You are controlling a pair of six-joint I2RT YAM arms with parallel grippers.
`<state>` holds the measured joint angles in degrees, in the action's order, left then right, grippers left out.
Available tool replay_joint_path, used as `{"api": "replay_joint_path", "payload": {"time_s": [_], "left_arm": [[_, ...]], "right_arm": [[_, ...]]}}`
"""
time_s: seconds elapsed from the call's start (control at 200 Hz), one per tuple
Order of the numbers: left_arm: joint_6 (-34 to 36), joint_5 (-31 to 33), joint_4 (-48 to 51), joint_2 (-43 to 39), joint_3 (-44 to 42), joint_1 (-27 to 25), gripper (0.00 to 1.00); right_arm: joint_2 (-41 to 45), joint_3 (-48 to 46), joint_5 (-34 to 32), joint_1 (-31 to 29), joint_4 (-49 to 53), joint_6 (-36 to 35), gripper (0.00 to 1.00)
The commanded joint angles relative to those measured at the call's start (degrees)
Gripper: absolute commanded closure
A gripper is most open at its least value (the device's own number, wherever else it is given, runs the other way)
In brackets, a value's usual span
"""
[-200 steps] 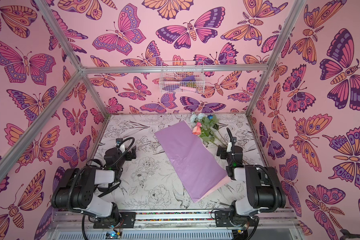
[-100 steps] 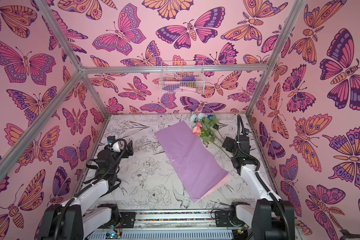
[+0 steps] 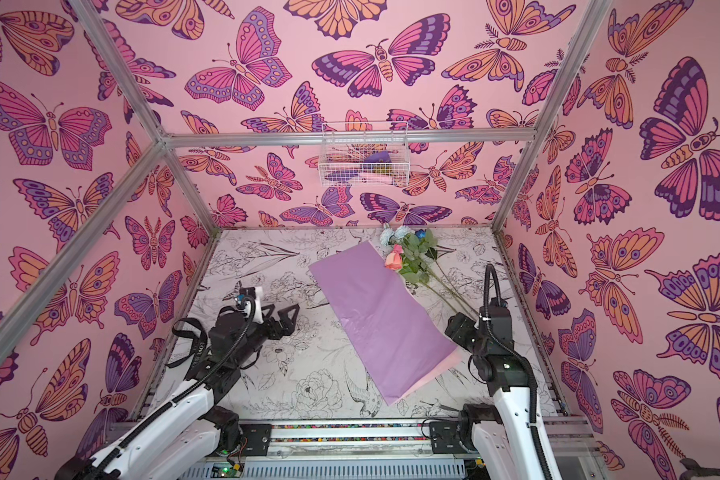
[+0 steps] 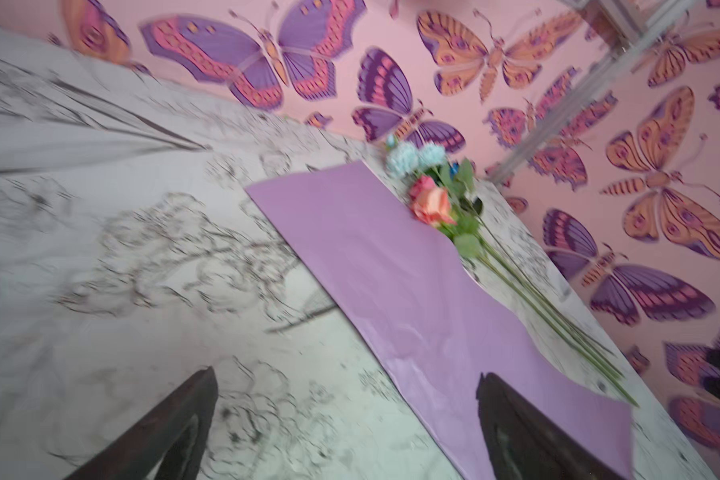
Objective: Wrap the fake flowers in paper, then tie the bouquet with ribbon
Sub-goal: 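Reach the right gripper to the lavender paper corner while the left arm advances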
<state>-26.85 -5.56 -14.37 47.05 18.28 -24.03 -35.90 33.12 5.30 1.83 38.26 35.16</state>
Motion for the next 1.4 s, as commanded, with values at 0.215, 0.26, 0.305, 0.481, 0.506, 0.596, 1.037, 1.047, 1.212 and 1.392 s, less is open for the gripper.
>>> {"api": "replay_joint_path", "payload": {"time_s": [0.215, 0.26, 0.305, 0.481, 0.506, 0.596, 1.037, 1.047, 1.212, 1.392], "left_arm": [[-5.88, 10.03, 7.26, 8.9, 4.15, -16.98, 0.01], [-5.9, 9.63, 7.25, 9.94, 4.31, -17.18, 0.01], [-6.25, 9.65, 7.25, 10.67, 4.43, -17.19, 0.01], [-6.91, 9.96, 7.51, 12.1, 4.47, -17.19, 0.01], [-7.03, 9.96, 7.56, 12.26, 4.5, -17.19, 0.01], [-7.36, 10.17, 7.6, 12.61, 4.55, -17.19, 0.01], [-7.89, 11.86, 10.92, 12.9, 5.31, -17.23, 0.01], [-7.87, 11.88, 11.05, 12.83, 5.41, -17.2, 0.01], [-7.59, 13.65, 15.38, 12.13, 7.22, -17.19, 0.01], [-4.2, 12.3, 18.76, 10.04, 9.13, -17.19, 0.0]], "right_arm": [[2.24, -7.46, 5.54, -0.59, 7.34, 7.12, 0.3], [2.01, -8.79, 6.62, -0.69, 5.53, 7.95, 0.32], [1.76, -10.07, 7.58, -0.85, 3.79, 8.63, 0.33], [-0.09, -12.37, 9.24, -1.82, -2.13, 9.75, 0.35], [-0.53, -12.62, 9.21, -2.05, -2.81, 9.88, 0.36], [-2.08, -14.11, 9.55, -2.51, -6.54, 10.73, 0.37], [-5.54, -13.16, 2.44, -14.15, -17.65, 13.5, 0.93], [-5.56, -13.04, 2.26, -14.31, -17.54, 13.52, 0.94], [-7.43, -7.01, -3.49, -23.62, -15.9, 13.27, 1.0], [-14.16, 2.57, -13.25, -37.66, -14.62, 12.83, 1.0]]}}
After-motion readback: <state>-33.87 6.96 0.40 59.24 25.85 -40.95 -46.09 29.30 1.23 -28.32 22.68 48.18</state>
